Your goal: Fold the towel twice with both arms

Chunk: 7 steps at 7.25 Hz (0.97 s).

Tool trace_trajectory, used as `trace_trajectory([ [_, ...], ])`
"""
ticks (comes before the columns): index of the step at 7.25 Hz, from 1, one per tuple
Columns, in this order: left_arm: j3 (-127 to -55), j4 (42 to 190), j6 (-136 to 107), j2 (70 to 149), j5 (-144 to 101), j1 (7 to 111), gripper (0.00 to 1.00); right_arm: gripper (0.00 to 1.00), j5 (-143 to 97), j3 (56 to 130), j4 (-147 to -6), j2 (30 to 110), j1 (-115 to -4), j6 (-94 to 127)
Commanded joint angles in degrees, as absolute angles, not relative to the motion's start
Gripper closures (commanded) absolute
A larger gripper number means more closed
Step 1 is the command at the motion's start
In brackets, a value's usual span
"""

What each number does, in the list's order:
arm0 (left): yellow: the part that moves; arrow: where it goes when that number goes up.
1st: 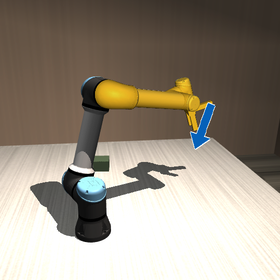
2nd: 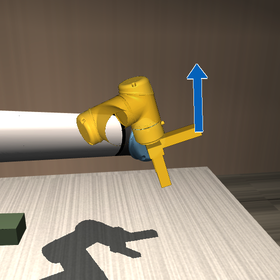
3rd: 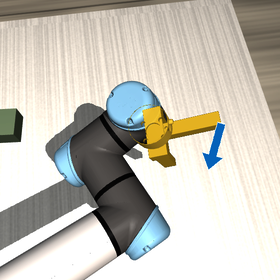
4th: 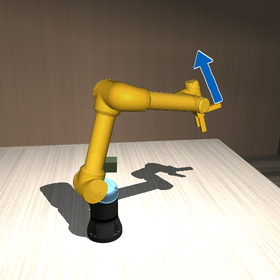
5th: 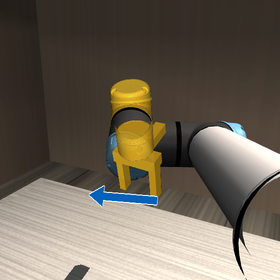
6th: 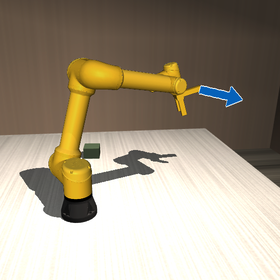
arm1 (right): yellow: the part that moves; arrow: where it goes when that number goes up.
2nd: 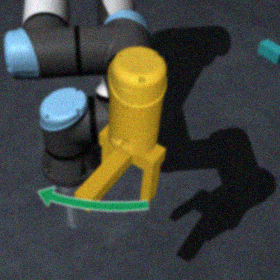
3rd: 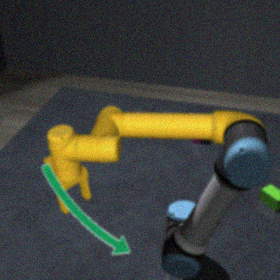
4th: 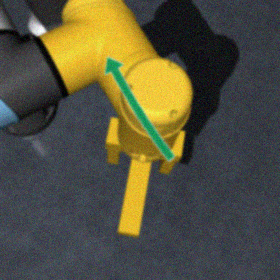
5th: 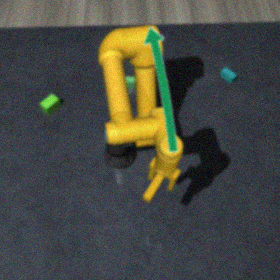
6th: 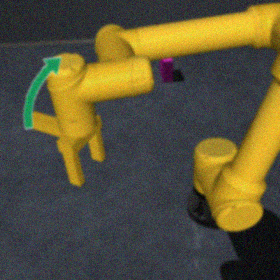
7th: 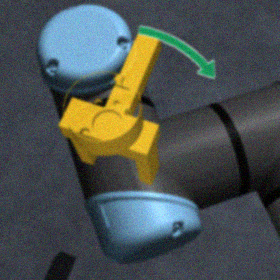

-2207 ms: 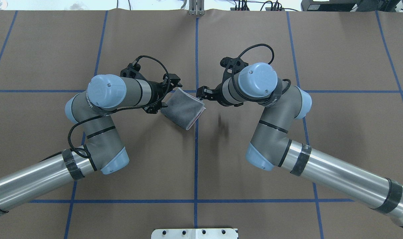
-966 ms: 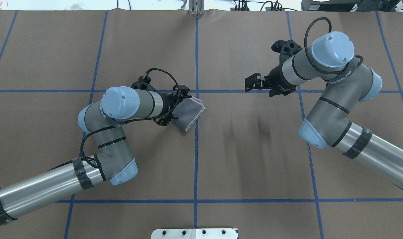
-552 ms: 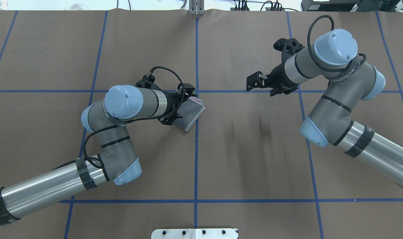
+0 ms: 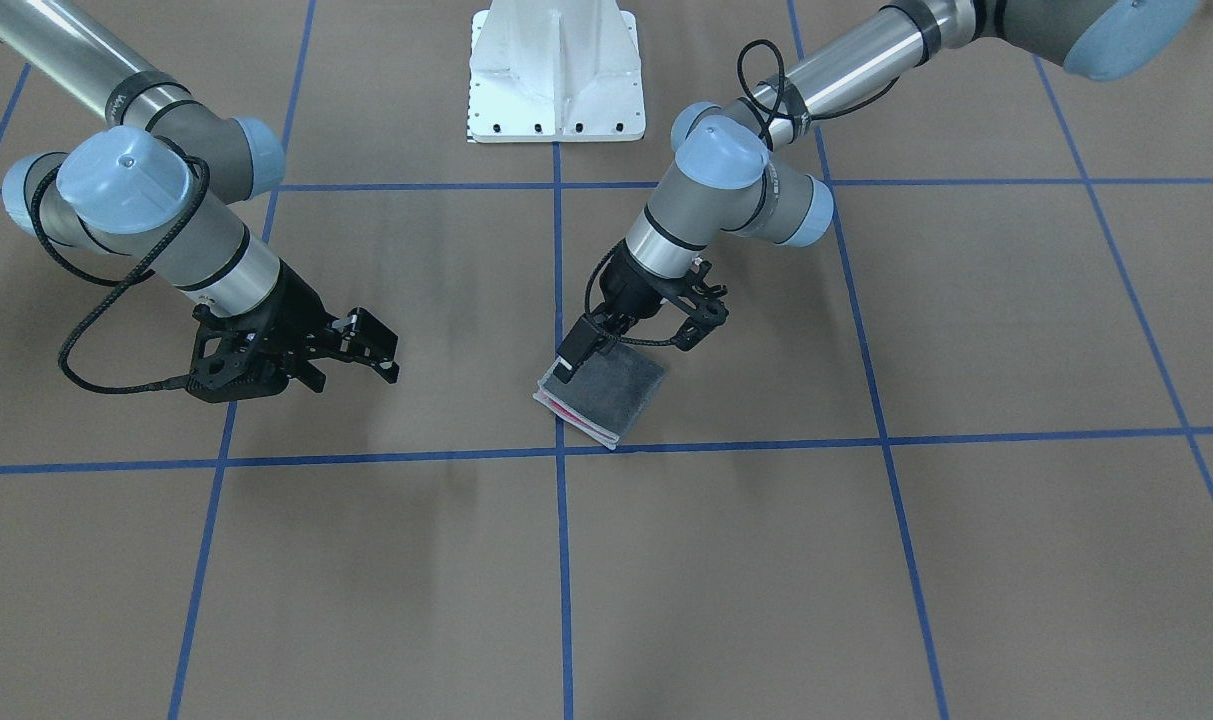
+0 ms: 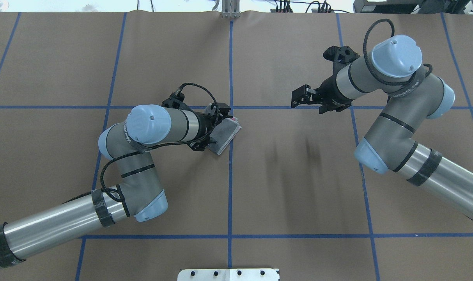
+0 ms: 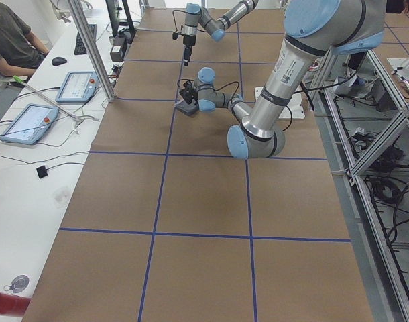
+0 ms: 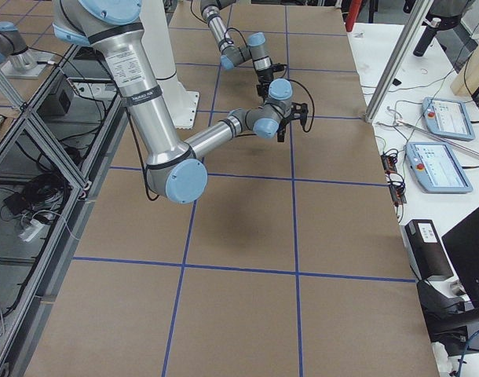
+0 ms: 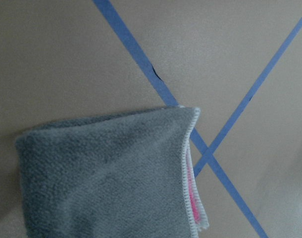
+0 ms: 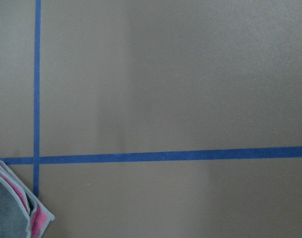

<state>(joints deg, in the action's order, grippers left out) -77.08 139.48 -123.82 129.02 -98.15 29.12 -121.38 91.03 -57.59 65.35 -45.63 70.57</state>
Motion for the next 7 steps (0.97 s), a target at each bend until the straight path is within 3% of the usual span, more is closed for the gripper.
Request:
trace_trajectory([
  [1, -77.1, 139.2, -123.8, 128.9, -98.3, 28.8, 0.00, 0.00, -121.4, 92.0, -57.7, 65.9, -45.8, 70.6],
  [4, -86.3, 134.4, -122.9, 126.3, -104.3, 32.6, 0.00, 0.00, -123.7, 92.5, -58.2, 66.6, -48.2, 70.6],
  [7, -105.7, 121.3, -104.1, 110.3, -112.6, 42.1, 0.00, 0.00, -125.6, 94.8, -58.3, 74.1, -55.4, 69.8],
])
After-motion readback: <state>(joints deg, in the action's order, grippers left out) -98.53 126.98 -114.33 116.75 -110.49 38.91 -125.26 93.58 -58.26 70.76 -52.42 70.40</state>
